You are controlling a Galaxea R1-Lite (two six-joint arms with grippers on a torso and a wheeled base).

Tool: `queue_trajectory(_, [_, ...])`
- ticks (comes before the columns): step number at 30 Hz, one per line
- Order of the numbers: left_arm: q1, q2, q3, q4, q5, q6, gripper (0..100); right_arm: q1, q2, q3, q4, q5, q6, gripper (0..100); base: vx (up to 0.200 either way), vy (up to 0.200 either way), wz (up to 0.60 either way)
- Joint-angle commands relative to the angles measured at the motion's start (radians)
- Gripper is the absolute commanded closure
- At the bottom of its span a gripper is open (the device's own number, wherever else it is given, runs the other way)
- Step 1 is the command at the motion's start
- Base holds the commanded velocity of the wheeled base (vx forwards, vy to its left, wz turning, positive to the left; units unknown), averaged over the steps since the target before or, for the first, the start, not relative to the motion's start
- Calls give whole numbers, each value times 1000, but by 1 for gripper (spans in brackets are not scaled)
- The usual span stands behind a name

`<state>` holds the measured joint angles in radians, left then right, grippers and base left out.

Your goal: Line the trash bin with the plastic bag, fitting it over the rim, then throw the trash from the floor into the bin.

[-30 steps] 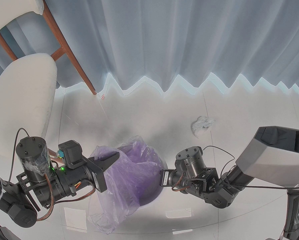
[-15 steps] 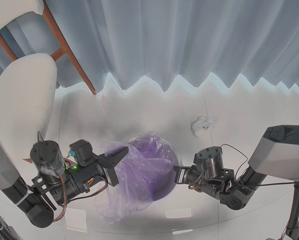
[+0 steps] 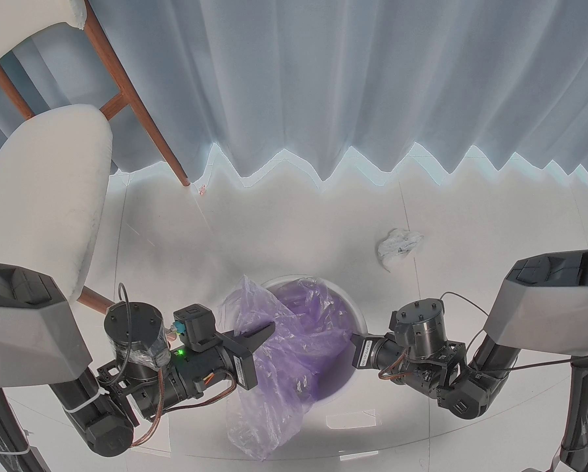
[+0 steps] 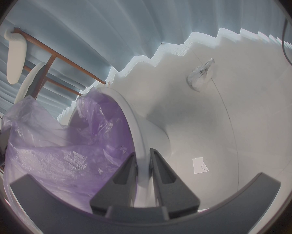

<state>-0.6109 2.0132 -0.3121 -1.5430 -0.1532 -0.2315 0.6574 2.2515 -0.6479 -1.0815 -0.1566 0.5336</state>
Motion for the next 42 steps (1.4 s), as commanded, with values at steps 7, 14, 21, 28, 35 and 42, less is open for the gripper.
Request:
queue_trajectory(7, [-7, 10, -2, 0, 1, 0, 100, 1, 30, 14, -2, 2, 6, 0, 0, 0, 0])
queue_trajectory(14, [0, 9, -5, 0, 4, 11, 100, 2, -33, 129, -124, 15, 25, 0, 0, 0, 0])
queue_trajectory(21, [-3, 12, -4, 0, 4, 11, 100, 2, -53, 195, -212, 45, 66, 0, 0, 0, 0])
queue_trajectory(28, [-6, 12, -4, 0, 35, 11, 100, -2, -3, 198, -357, 51, 82, 0, 0, 0, 0])
queue_trajectory(35, [-6, 10, -1, 0, 38, 17, 100, -30, -79, 267, -420, 52, 23, 0, 0, 0, 0])
queue_trajectory(42, [-7, 6, 1, 0, 38, 63, 100, -18, -151, 315, -489, 109, 31, 0, 0, 0, 0])
